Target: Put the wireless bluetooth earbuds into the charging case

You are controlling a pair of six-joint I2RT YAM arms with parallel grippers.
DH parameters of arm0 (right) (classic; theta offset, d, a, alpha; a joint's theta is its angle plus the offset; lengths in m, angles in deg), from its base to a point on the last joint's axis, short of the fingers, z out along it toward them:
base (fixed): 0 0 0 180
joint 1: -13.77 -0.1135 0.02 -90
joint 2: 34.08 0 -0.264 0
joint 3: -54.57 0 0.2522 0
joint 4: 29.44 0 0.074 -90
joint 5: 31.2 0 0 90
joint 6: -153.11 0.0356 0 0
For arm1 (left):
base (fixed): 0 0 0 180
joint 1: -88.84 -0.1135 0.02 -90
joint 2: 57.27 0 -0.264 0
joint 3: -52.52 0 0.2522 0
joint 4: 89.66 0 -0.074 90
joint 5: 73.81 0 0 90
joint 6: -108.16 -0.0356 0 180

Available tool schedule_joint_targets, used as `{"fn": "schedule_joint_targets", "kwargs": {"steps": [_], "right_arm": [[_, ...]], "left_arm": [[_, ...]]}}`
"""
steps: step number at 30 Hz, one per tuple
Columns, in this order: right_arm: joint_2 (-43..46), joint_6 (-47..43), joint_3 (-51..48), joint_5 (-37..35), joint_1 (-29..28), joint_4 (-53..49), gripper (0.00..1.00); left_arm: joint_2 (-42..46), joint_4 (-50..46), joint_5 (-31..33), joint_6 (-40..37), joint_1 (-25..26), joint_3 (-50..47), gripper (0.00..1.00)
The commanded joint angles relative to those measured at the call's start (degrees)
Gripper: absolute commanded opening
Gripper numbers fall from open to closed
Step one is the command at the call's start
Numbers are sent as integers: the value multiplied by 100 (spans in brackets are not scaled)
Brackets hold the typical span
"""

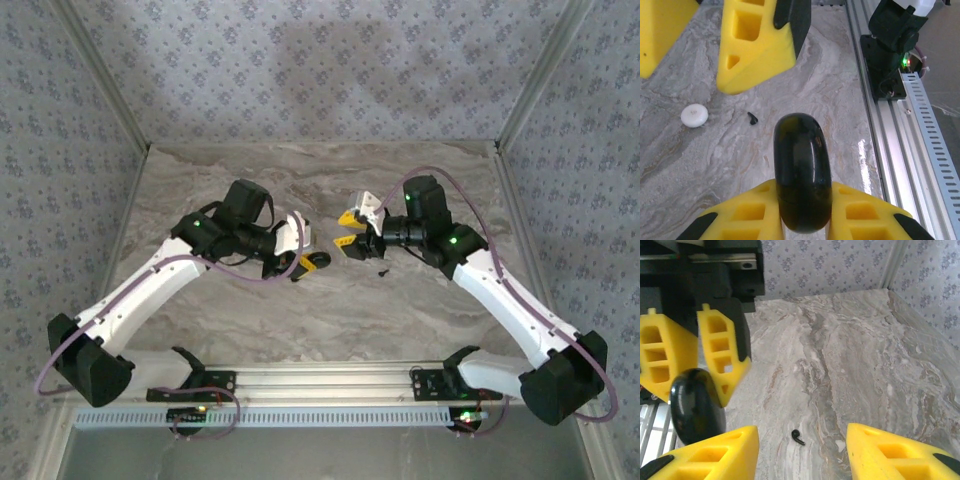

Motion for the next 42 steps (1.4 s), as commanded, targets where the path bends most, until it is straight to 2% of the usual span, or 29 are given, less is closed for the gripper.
{"fn": "schedule_joint_targets", "kwargs": {"steps": [1, 7, 13, 20, 26, 32, 34, 37, 42], "right_arm": [[241, 424, -144, 207, 120, 442, 53], [468, 59, -311, 895, 14, 305, 57], [302, -194, -230, 902, -222, 158, 59], [-94, -231, 67, 1238, -285, 47, 58], [-260, -238, 158, 1411, -327, 13, 47], [-291, -298, 205, 1572, -313, -45, 19], [-263, -339, 205, 1577, -290, -85, 13], [-200, -373, 183, 1564, -250, -102, 12], [-135, -382, 152, 1520, -208, -81, 12]], "left_arm": [[160, 344, -306, 179, -36, -161, 21], [235, 938, -876, 536, -339, -453, 21], [261, 1094, -1100, 590, -345, -502, 21], [314, 1190, -1190, 641, -347, -542, 21], [340, 1271, -1247, 693, -345, -572, 21], [341, 1280, -1214, 720, -348, -581, 21], [341, 1305, -1181, 750, -347, -601, 27], [349, 1324, -1135, 802, -354, -628, 41], [392, 1408, -1115, 867, -357, -685, 44]]}}
